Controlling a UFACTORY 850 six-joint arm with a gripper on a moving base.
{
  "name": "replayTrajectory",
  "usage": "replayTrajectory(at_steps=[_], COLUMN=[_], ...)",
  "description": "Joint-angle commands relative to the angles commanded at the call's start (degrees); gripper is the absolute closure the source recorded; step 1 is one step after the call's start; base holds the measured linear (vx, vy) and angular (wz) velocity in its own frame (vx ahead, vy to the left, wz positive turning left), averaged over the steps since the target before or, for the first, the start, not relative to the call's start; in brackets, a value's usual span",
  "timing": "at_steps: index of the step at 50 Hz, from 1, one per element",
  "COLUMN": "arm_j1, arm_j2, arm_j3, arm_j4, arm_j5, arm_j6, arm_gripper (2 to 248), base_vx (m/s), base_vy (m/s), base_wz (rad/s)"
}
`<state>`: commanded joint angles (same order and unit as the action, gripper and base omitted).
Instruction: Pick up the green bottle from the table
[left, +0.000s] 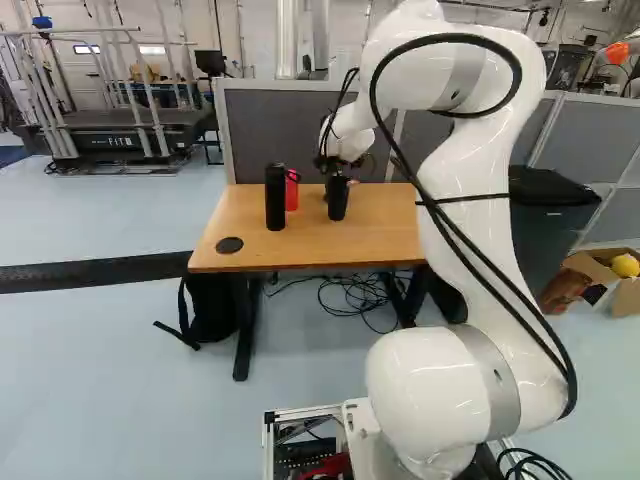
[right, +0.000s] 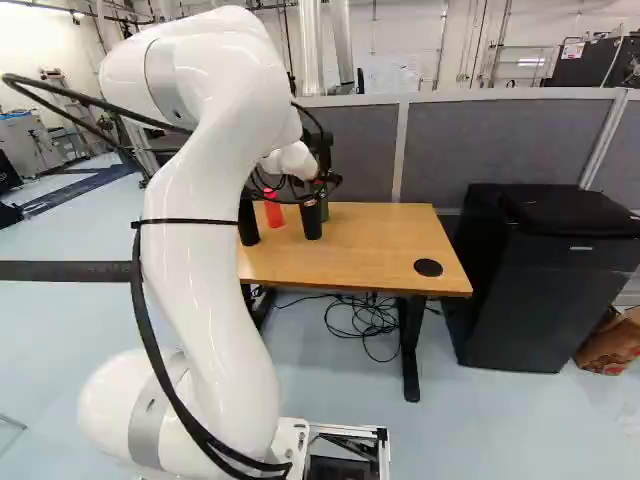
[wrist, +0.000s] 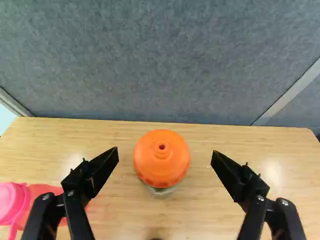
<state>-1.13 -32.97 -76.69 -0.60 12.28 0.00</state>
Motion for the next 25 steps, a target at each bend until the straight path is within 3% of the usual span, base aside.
replayTrajectory(at_steps=[25], arm_j1=[0.2], arm_j2=[-0.3], arm_j3=[-0.4], arm_j4=[0.0], arm_j5=[-1.8], arm_j6=[0.0], arm_gripper=[3], base_vx=[0.000], base_vy=[0.000], base_wz=[0.000])
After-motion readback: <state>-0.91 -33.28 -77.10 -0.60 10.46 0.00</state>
